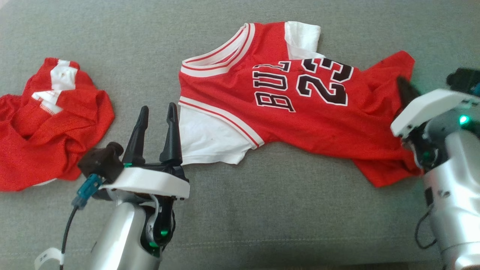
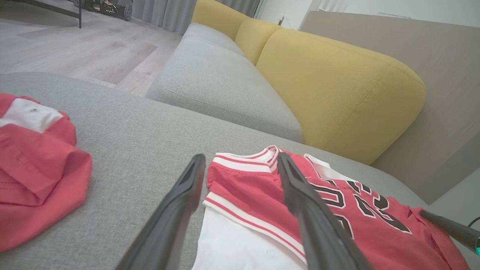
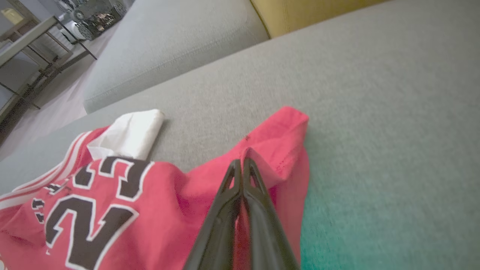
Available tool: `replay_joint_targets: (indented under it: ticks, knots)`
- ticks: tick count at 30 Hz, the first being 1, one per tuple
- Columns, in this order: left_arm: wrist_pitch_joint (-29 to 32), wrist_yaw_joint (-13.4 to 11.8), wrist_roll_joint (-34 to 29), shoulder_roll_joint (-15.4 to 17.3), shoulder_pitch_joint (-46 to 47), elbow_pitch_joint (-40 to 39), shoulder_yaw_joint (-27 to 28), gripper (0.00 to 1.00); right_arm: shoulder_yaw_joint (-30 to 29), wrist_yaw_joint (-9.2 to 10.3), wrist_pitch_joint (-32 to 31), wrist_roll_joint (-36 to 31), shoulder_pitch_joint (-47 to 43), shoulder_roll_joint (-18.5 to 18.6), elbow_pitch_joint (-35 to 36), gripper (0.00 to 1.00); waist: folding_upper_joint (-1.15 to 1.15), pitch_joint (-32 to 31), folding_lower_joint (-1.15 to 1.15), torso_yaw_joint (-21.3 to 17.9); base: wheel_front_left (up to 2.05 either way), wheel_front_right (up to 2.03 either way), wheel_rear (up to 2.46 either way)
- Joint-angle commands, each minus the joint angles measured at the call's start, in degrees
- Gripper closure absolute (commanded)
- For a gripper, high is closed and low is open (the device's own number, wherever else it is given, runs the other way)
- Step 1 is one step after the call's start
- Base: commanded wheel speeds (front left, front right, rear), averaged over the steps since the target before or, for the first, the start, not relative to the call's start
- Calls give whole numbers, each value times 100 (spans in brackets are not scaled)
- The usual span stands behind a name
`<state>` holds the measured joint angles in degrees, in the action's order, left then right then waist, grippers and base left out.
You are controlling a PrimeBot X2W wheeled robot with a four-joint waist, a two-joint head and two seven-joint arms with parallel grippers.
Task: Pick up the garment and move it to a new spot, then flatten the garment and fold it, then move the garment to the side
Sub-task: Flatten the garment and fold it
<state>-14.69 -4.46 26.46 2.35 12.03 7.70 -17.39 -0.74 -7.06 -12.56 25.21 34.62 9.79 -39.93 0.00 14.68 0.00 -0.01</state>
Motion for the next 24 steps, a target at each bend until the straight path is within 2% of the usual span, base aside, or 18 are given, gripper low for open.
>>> replay_joint_targets:
  ticks: [1,7,14,19,24]
  knots:
    - [-30,38,5,53,203,-165,152,0,89,-43,95,25,264,70,176,100,0,0,0,21,0,0,0]
    - [-30,23,65,53,225,-158,68,0,-26,-43,122,-21,515,302,43,100,0,-10,0,171,0,0,0]
    - [-30,-6,86,53,187,-179,73,0,-49,-43,644,-104,742,476,270,100,0,-44,0,203,0,0,0]
    - [-30,26,81,53,257,-187,44,0,10,-43,830,-280,1326,717,120,100,0,3,0,280,0,0,0]
    - [-30,6,137,53,307,-221,-34,0,349,-43,823,-463,1939,929,-255,100,0,143,0,423,0,0,0]
